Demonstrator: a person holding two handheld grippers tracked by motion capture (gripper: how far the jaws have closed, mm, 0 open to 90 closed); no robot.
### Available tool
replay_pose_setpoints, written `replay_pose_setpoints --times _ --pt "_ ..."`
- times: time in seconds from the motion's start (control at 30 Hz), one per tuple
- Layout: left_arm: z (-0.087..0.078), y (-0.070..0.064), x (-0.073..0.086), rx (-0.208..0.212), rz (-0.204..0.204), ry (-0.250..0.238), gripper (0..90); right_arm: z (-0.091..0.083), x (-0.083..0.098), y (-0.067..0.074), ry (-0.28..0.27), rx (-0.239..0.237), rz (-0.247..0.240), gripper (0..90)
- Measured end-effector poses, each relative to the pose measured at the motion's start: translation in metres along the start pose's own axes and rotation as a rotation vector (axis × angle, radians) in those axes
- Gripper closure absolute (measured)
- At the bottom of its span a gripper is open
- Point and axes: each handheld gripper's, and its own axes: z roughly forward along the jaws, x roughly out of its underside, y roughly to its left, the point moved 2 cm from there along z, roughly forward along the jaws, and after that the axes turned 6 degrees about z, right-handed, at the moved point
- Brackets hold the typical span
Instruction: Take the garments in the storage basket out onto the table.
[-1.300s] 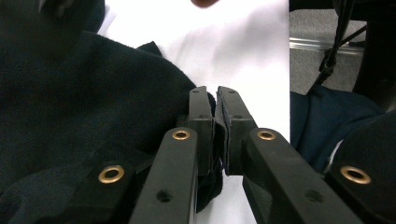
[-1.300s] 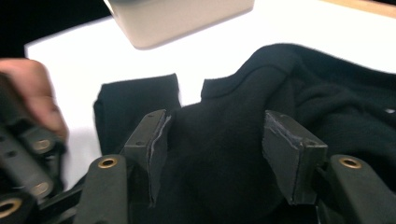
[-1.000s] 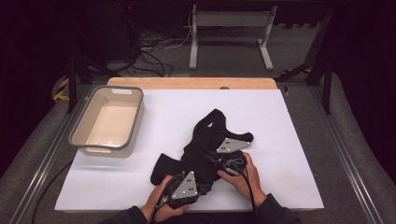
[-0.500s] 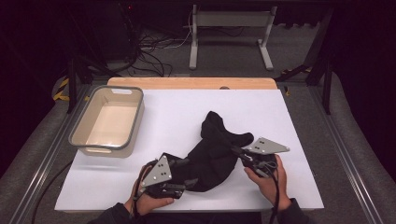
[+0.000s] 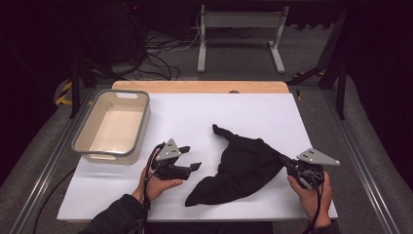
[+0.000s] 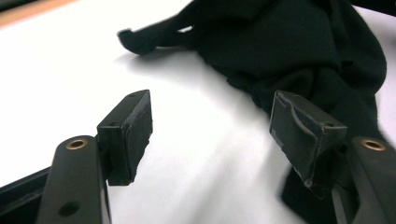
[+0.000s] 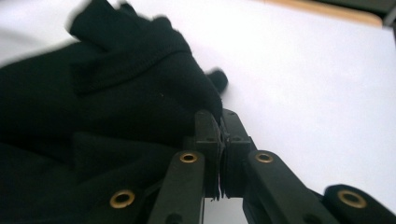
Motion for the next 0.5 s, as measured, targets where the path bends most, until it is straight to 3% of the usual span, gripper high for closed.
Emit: replay_pose_setpoints --times 0.07,0.1,0.13,0.17,0.2,0.27,0.33,0.43,0.5 --pt "0.011 0.002 -0.001 0.015 0.012 0.02 31.3 0.004 0.001 -0.001 0.023 0.006 0.0 81.2" --pt "0.016 0.002 -0.001 0.011 0.022 0.027 31.3 0.005 0.001 -0.001 0.019 0.014 0.004 73.0" --pt "0.021 0.002 -0.001 0.015 0.02 0.035 31.9 0.005 -0.001 0.0 0.012 0.026 -0.005 70.8" --pt "0.028 0.003 -0.002 0.05 -0.004 0.035 31.9 0.005 -0.002 0.001 0.008 0.029 -0.007 68.2" --pt "0.033 0.003 -0.002 0.065 -0.012 0.036 32.0 0.003 -0.008 0.004 -0.022 0.024 -0.011 59.2" --pt "0.043 0.0 -0.006 0.07 0.002 0.052 32.1 0.003 -0.017 0.01 -0.055 -0.002 -0.014 56.2" --pt "0.054 -0.003 -0.011 0.101 -0.006 0.054 32.9 0.008 -0.027 0.022 -0.057 -0.057 -0.053 53.0" --pt "0.067 -0.01 -0.018 0.137 0.0 0.06 32.9 0.025 -0.041 0.041 -0.036 -0.126 -0.119 46.8" --pt "0.075 -0.014 -0.022 0.16 0.001 0.062 33.2 0.039 -0.047 0.048 -0.005 -0.146 -0.171 44.0"
